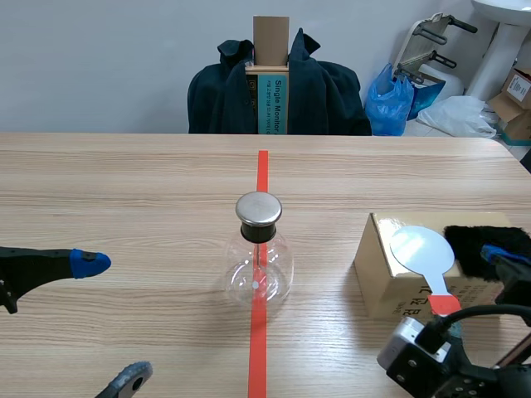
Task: Do the electroscope experiment.
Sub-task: 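Return to the home posture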
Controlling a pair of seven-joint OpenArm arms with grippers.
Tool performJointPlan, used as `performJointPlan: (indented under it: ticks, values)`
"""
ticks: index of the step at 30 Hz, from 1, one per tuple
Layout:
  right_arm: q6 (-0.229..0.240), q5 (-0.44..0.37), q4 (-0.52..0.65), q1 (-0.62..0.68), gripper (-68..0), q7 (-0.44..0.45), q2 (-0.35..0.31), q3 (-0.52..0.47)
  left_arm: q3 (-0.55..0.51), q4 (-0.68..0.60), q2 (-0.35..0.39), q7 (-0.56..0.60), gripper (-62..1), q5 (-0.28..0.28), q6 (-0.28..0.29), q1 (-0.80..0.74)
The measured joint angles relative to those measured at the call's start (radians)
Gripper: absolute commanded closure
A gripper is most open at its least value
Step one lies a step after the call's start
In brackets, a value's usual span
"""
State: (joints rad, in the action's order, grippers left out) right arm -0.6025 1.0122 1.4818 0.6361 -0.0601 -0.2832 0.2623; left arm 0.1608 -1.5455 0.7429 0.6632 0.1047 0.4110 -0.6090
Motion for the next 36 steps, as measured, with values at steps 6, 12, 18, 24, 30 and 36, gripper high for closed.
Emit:
performJointPlan:
  ticks: [6, 12, 18, 24, 30, 36]
  values:
    - [0.071, -0.157, 0.000, 0.130, -56.6, 0.102, -0.023, -0.003, 0.000, 0.000, 0.000, 0.000, -62.3, 0.000, 0.000, 0.000]
    - [0.089, -0.412, 0.063, 0.276, -56.7, 0.326, -0.158, -0.004, 0.000, 0.000, 0.000, 0.000, -62.3, 0.000, 0.000, 0.000]
    - [0.113, -0.902, 0.306, 0.317, -56.7, 0.431, -0.309, -0.019, 0.000, 0.000, 0.000, 0.000, -62.3, 0.000, 0.000, 0.000]
    - [0.195, -1.306, 0.460, 0.304, -60.8, 0.504, -0.415, -0.200, 0.000, 0.000, 0.000, 0.000, -62.3, 0.000, 0.000, 0.000]
    - [0.528, -1.258, 0.483, 0.204, -60.8, 0.505, -0.492, -0.324, 0.000, 0.000, 0.000, 0.000, -62.3, 0.001, 0.000, 0.000]
    - [0.724, -1.212, 0.483, 0.066, -60.8, 0.507, -0.543, -0.330, 0.000, 0.000, 0.000, 0.000, -62.3, 0.001, 0.000, 0.000]
